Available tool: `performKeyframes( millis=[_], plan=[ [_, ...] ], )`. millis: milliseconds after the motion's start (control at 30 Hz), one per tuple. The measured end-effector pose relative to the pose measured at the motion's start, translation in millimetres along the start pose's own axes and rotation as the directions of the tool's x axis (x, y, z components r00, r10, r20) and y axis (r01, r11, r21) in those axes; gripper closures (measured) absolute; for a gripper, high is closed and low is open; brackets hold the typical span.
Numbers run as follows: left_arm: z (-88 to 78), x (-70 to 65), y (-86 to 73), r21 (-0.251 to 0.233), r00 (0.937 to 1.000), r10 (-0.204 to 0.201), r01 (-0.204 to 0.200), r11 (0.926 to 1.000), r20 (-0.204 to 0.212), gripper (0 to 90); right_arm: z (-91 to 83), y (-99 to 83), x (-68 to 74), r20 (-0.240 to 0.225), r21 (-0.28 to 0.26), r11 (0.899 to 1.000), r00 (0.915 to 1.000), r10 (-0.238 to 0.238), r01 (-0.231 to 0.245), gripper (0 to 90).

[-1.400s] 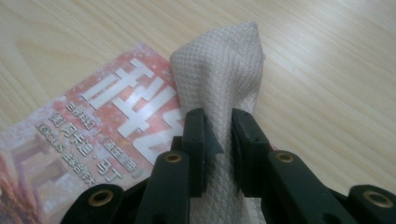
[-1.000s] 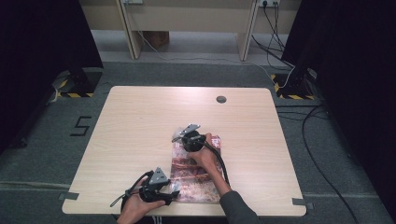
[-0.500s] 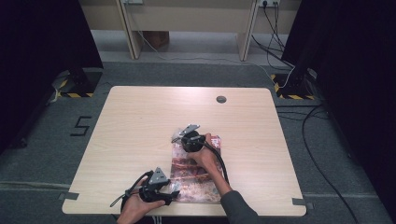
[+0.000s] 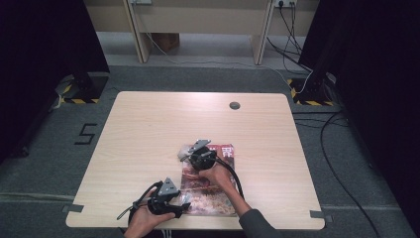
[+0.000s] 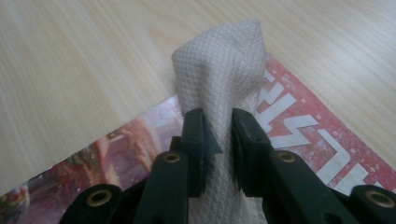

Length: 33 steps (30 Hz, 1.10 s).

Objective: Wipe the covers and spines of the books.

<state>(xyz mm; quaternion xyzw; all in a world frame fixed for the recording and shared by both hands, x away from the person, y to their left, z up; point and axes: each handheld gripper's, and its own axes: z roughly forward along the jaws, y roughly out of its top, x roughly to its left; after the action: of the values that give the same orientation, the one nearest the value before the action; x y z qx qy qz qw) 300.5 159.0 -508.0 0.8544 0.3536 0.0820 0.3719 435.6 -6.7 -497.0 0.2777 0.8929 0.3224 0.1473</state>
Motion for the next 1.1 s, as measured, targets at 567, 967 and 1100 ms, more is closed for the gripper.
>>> performKeyframes(
  millis=[567,967,1100],
  plan=[
    [0.3,0.2,0.1,0.002,0.9998,0.001,-0.001,1.0000,-0.017,34.3,-1.9,-3.8,-8.6,0.026,-0.001,1.000,0.9995,0.017,-0.017,75.8],
    [-0.8,-0.9,0.0,0.006,0.9995,0.015,-0.015,0.9999,-0.028,32.9,-13.4,-16.5,15.1,-0.058,-0.028,0.999,0.9978,-0.030,0.028,75.5],
    [-1.5,-1.1,-0.7,0.007,0.9995,0.014,-0.014,0.9999,-0.027,32.4,-13.9,-18.6,10.8,-0.070,-0.035,0.999,0.9973,-0.025,0.022,76.0]
  ],
)
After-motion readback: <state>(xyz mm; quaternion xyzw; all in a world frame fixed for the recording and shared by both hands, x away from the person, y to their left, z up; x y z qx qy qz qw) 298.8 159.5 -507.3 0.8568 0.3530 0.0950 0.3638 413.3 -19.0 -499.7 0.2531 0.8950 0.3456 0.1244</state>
